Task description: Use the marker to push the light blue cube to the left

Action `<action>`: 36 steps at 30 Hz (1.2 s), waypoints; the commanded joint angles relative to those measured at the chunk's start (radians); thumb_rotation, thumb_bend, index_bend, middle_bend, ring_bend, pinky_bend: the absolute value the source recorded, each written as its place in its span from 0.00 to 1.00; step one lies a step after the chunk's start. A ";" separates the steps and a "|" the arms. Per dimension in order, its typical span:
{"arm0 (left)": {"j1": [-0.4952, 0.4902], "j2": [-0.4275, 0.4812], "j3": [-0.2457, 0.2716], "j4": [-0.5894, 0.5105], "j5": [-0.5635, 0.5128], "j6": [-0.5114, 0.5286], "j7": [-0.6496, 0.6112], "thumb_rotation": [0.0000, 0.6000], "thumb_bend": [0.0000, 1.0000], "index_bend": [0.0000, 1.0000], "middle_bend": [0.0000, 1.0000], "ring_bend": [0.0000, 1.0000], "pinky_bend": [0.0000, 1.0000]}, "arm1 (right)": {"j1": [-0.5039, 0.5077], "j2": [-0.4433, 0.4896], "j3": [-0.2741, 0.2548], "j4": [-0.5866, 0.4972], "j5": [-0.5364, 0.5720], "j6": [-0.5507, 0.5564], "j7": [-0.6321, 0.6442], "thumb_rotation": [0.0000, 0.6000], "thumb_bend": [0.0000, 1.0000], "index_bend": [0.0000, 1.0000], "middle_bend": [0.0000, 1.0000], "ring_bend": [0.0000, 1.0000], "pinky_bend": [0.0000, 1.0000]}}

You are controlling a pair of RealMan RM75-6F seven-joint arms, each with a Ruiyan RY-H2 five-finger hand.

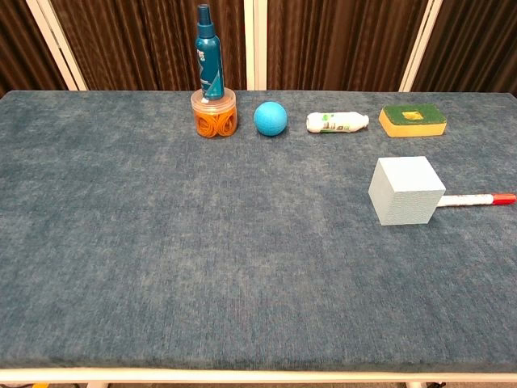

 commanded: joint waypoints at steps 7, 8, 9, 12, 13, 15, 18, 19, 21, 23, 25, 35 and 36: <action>-0.002 -0.013 -0.003 0.011 0.007 0.005 0.005 1.00 0.14 0.22 0.16 0.10 0.13 | 0.003 -0.001 0.000 -0.002 -0.005 0.000 0.002 1.00 0.27 0.18 0.22 0.06 0.18; -0.002 -0.014 -0.003 0.011 0.008 0.004 0.005 1.00 0.14 0.22 0.16 0.10 0.13 | 0.003 -0.002 -0.001 -0.001 -0.005 0.000 0.004 1.00 0.27 0.18 0.22 0.06 0.18; -0.002 -0.014 -0.002 0.012 0.007 0.004 0.005 1.00 0.14 0.22 0.16 0.10 0.13 | 0.003 -0.002 -0.001 0.000 -0.005 0.000 0.006 1.00 0.27 0.18 0.22 0.06 0.18; -0.002 -0.014 -0.001 0.011 0.008 0.002 0.006 1.00 0.14 0.22 0.16 0.10 0.13 | 0.002 -0.004 -0.001 0.004 -0.006 0.001 0.013 1.00 0.27 0.18 0.22 0.06 0.18; -0.002 -0.014 -0.001 0.010 0.008 0.002 0.007 1.00 0.14 0.22 0.16 0.10 0.13 | 0.003 -0.005 -0.002 0.006 -0.008 0.000 0.016 1.00 0.27 0.18 0.22 0.06 0.18; -0.001 -0.016 0.000 0.012 0.008 0.002 0.006 1.00 0.14 0.22 0.16 0.10 0.13 | 0.006 -0.006 -0.003 0.009 -0.008 -0.007 0.021 1.00 0.27 0.19 0.23 0.06 0.18; 0.000 -0.019 0.000 0.015 0.009 0.003 0.003 1.00 0.14 0.22 0.16 0.10 0.13 | 0.026 -0.009 -0.002 0.016 -0.008 -0.038 0.022 1.00 0.27 0.21 0.25 0.06 0.18; -0.001 -0.020 0.000 0.016 0.009 0.002 0.002 1.00 0.14 0.22 0.16 0.10 0.13 | 0.036 -0.012 0.000 0.022 -0.008 -0.054 0.023 1.00 0.27 0.22 0.25 0.06 0.18; -0.002 -0.022 0.000 0.015 0.008 0.000 0.001 1.00 0.14 0.22 0.16 0.10 0.13 | 0.068 -0.024 0.005 0.040 0.000 -0.105 0.021 1.00 0.28 0.27 0.28 0.08 0.18; -0.005 -0.021 -0.002 0.008 0.010 -0.002 0.003 1.00 0.14 0.22 0.16 0.10 0.13 | 0.108 -0.040 0.013 0.066 0.014 -0.167 0.010 1.00 0.28 0.30 0.30 0.08 0.19; -0.003 -0.020 -0.001 0.009 0.009 -0.001 0.001 1.00 0.14 0.22 0.16 0.10 0.13 | 0.146 -0.061 0.021 0.099 0.030 -0.227 -0.006 1.00 0.28 0.31 0.31 0.08 0.19; 0.013 -0.016 0.007 0.011 0.002 0.005 -0.016 1.00 0.14 0.22 0.16 0.10 0.13 | 0.320 -0.256 0.046 0.347 0.107 -0.463 -0.084 1.00 0.21 0.36 0.33 0.08 0.20; 0.014 -0.015 0.007 0.010 0.001 0.004 -0.016 1.00 0.14 0.22 0.16 0.10 0.13 | 0.327 -0.274 0.045 0.367 0.106 -0.467 -0.089 1.00 0.19 0.38 0.34 0.08 0.20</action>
